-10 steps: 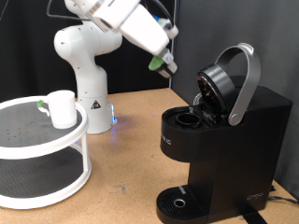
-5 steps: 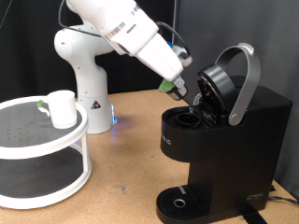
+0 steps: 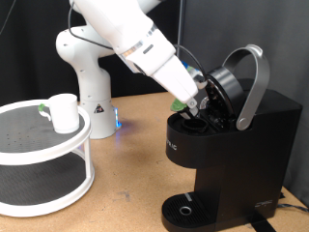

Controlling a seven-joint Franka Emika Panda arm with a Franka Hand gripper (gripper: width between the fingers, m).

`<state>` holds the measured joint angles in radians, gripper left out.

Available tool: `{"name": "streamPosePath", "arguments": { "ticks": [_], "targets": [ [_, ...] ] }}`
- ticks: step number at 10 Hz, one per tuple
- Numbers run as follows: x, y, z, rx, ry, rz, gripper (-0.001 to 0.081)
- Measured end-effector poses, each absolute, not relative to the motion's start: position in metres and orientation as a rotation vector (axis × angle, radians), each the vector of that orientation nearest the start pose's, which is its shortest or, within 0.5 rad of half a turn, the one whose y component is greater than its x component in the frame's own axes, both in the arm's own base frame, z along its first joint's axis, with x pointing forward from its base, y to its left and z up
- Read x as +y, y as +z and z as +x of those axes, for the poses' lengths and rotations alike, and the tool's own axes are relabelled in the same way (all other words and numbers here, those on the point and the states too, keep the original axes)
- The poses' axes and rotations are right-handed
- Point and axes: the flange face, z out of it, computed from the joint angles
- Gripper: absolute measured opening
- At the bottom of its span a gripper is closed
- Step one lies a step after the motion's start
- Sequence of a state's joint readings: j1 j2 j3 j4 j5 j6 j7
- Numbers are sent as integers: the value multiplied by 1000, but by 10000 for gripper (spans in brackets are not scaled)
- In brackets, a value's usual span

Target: Make a cup of coffee with the keurig machine

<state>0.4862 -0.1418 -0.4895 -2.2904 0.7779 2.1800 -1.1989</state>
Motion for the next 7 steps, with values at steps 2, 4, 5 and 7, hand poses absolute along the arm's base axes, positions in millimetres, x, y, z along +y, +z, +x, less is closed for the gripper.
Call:
{"name": "streamPosePath", "arguments": {
  "ticks": [2, 4, 5, 7],
  "targets": [
    [27, 406, 505, -913, -511, -2347, 470],
    [30, 397, 506, -918, -489, -2352, 470],
    [32, 394, 506, -922, -479, -2353, 470],
    [38, 389, 506, -930, -462, -2353, 466]
  ]
}}
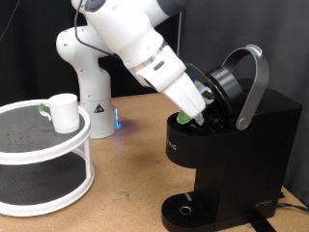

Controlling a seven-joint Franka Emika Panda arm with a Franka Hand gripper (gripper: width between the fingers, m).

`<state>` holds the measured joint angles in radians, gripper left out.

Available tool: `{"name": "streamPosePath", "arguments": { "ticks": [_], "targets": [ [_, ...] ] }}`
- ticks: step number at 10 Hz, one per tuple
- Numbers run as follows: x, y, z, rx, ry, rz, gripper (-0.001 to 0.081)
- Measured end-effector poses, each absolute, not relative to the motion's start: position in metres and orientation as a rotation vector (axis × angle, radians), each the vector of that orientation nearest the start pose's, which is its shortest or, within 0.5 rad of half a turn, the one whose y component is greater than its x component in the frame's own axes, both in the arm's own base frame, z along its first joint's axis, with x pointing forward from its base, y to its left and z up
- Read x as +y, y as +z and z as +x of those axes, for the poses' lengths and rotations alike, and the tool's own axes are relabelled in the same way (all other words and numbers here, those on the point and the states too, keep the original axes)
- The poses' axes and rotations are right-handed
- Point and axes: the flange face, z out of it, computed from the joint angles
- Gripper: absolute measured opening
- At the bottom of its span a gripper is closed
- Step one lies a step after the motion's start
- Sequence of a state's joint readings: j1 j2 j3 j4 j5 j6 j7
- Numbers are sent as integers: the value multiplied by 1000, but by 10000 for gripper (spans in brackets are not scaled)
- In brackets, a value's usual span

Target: Make a cup of coffee with the keurig machine

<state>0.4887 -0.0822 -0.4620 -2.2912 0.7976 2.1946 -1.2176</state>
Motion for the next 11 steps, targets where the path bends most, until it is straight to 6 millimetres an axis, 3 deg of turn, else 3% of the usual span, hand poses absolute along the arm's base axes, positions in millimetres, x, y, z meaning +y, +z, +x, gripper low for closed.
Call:
{"name": "streamPosePath", "arguments": {
  "ticks": [11],
  "targets": [
    [50, 394, 513, -937, -388, -2383, 466]
  ]
}}
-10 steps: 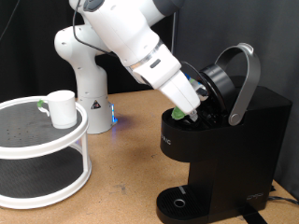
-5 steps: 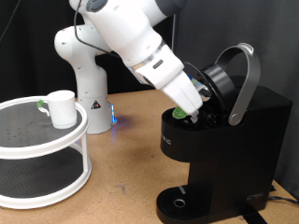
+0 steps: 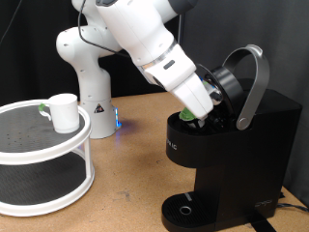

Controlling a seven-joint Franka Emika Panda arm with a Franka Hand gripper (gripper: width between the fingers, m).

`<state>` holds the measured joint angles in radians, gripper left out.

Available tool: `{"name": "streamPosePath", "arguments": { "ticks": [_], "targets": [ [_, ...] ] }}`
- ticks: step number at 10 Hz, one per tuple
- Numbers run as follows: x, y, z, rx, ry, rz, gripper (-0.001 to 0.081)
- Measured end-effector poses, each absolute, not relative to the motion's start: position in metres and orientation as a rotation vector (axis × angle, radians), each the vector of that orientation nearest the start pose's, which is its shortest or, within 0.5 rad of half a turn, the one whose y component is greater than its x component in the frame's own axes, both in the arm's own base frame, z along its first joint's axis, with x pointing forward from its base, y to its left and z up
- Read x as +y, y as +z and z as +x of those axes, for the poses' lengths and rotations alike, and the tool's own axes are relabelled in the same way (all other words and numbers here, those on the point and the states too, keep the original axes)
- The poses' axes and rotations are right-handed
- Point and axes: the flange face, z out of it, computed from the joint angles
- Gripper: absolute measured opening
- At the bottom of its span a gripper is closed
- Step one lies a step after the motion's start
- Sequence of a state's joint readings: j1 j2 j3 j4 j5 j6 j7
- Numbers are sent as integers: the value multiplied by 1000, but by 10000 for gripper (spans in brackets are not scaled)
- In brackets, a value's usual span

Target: Make a cup of coffee with the keurig machine

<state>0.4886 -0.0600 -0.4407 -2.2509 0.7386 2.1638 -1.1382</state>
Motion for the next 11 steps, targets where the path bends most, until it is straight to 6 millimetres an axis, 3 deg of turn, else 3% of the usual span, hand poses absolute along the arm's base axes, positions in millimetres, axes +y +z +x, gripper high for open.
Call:
{"name": "streamPosePath", "arguments": {
  "ticks": [5, 6, 7, 8, 11],
  "targets": [
    [59, 391, 516, -952, -385, -2387, 500],
    [61, 391, 516, -956, -386, -2386, 688],
    [62, 391, 515, -957, -386, -2384, 688],
    [62, 391, 516, -953, -393, -2378, 783],
    [54, 401, 514, -925, -498, -2346, 805]
  ]
}}
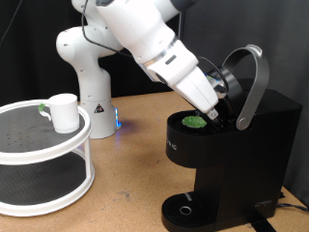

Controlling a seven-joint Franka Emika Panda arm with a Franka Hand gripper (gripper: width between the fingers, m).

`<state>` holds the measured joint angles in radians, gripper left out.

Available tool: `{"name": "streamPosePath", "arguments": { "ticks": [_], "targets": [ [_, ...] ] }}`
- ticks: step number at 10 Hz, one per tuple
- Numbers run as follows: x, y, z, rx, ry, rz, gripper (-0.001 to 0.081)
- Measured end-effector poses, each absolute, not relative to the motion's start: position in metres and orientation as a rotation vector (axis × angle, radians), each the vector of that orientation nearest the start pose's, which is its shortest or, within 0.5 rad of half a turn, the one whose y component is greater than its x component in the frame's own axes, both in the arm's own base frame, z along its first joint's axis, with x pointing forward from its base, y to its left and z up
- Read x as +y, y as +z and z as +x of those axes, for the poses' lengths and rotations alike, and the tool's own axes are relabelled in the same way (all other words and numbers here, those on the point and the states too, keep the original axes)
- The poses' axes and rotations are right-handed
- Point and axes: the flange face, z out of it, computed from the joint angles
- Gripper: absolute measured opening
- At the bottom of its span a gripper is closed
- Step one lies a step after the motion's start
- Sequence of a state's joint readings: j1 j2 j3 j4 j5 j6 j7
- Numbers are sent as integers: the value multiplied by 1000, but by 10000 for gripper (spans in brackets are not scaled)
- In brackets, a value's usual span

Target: Make a cup of coffee with the keurig machine

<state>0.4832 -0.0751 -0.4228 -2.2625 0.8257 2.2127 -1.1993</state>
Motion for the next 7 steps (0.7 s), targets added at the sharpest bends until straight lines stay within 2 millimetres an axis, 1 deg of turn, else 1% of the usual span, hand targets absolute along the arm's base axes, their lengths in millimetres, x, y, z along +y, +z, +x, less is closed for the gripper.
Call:
{"name": "streamPosePath", "arguments": {
  "ticks": [4, 5, 7],
  "targets": [
    [24, 414, 498, -905, -515, -2333, 805],
    [21, 415, 494, -906, -512, -2333, 805],
    [20, 414, 494, -912, -515, -2329, 805]
  ]
}}
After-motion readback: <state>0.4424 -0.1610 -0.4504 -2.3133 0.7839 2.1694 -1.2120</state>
